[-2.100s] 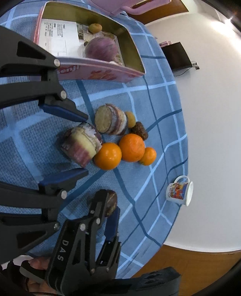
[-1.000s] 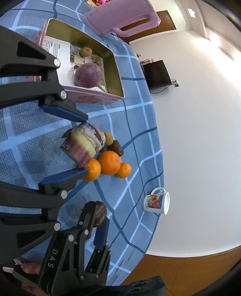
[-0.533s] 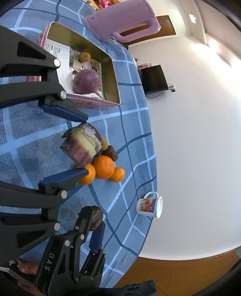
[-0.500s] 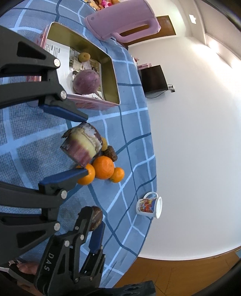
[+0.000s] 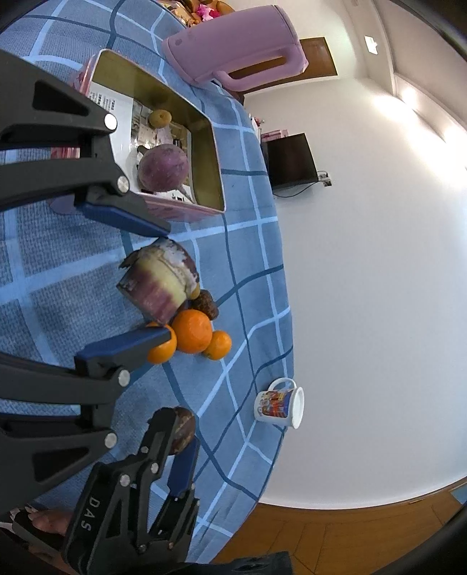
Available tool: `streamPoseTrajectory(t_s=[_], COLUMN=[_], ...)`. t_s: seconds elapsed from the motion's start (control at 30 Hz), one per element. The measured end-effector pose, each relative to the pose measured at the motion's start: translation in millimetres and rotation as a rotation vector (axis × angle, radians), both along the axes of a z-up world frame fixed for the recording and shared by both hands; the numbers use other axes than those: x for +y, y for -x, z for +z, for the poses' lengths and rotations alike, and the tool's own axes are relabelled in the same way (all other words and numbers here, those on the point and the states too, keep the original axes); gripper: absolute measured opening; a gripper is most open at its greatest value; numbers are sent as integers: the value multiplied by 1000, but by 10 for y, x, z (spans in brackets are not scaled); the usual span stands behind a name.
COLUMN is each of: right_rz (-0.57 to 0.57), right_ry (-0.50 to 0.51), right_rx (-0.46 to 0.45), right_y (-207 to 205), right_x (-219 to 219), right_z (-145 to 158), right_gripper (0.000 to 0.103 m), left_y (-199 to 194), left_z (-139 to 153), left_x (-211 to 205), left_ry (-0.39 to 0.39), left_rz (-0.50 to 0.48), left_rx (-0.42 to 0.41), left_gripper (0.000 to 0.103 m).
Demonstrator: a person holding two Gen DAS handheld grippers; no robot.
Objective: Organize fruits
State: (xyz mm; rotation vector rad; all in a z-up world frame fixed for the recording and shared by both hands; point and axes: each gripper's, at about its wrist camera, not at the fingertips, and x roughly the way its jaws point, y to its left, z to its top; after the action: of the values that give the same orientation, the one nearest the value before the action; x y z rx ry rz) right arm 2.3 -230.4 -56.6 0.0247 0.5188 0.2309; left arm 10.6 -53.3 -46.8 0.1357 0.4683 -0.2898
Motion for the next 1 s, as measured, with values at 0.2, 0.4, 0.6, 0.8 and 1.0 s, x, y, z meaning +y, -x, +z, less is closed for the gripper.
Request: streamPoseTrajectory(t_s=[0.2, 0.4, 0.6, 0.8, 1.0], right_rz=[2, 5, 6, 10, 11], right_ry=[1, 3, 3, 5, 6], right_rx=[-14, -33, -43, -59, -76], right_y=[32, 61, 74, 94, 108], right_x=[5, 12, 15, 22, 22], right_z=[11, 22, 32, 45, 52], right_gripper=[45, 45, 45, 45, 45], left_y=[19, 31, 52, 62, 90], left_z=[17, 30, 35, 44, 59], left_x=[6, 30, 46, 57, 71], left_ry=[5, 14, 19, 23, 32], left_rz=[8, 15, 20, 24, 26], left_rx=[-14, -27, -39, -52, -68], left_gripper=[53, 53, 53, 53, 53])
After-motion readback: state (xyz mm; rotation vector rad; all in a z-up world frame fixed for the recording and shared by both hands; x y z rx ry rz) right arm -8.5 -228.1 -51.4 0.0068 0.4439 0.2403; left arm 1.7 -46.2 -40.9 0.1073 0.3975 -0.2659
